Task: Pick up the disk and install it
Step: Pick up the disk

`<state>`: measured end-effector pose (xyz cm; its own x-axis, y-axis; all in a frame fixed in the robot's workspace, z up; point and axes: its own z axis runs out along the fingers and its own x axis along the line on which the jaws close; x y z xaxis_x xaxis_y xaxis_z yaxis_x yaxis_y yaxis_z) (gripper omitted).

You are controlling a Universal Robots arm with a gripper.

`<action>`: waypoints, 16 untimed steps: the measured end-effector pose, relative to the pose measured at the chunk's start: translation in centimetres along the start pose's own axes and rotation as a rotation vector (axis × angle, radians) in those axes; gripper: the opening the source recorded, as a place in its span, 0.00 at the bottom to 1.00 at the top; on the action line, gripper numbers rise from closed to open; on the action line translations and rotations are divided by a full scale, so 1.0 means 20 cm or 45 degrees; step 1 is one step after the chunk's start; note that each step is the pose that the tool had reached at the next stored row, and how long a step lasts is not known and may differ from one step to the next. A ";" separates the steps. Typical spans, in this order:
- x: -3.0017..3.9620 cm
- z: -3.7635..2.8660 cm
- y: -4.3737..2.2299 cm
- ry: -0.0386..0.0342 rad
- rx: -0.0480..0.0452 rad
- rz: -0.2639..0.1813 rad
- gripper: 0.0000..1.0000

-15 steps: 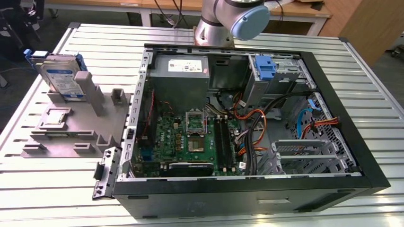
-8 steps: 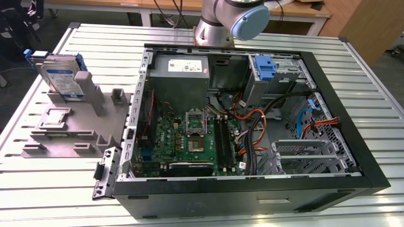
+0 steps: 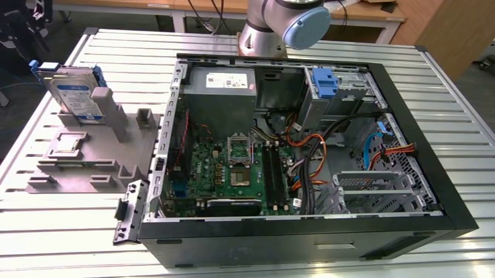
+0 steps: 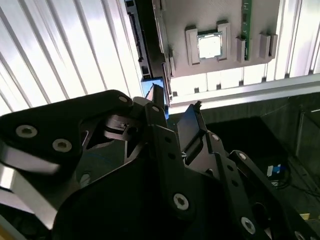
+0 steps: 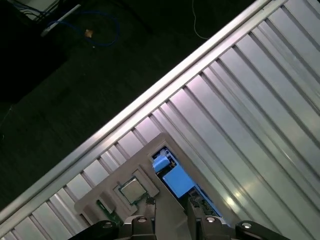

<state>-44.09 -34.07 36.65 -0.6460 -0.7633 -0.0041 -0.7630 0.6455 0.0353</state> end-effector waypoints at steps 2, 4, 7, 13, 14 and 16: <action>0.000 0.001 0.000 0.0012 0.000 -0.036 0.38; 0.000 0.002 0.000 0.0027 0.000 -0.078 0.38; 0.000 0.005 0.000 0.0051 0.000 -0.149 0.38; 0.000 0.013 -0.001 0.0099 -0.001 -0.284 0.38; 0.000 0.014 0.000 0.0106 -0.001 -0.305 0.38; -0.010 0.016 0.010 0.0113 -0.001 -0.316 0.38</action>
<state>-44.12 -33.78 36.34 -0.4386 -0.8987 -0.0040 -0.8982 0.4382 0.0350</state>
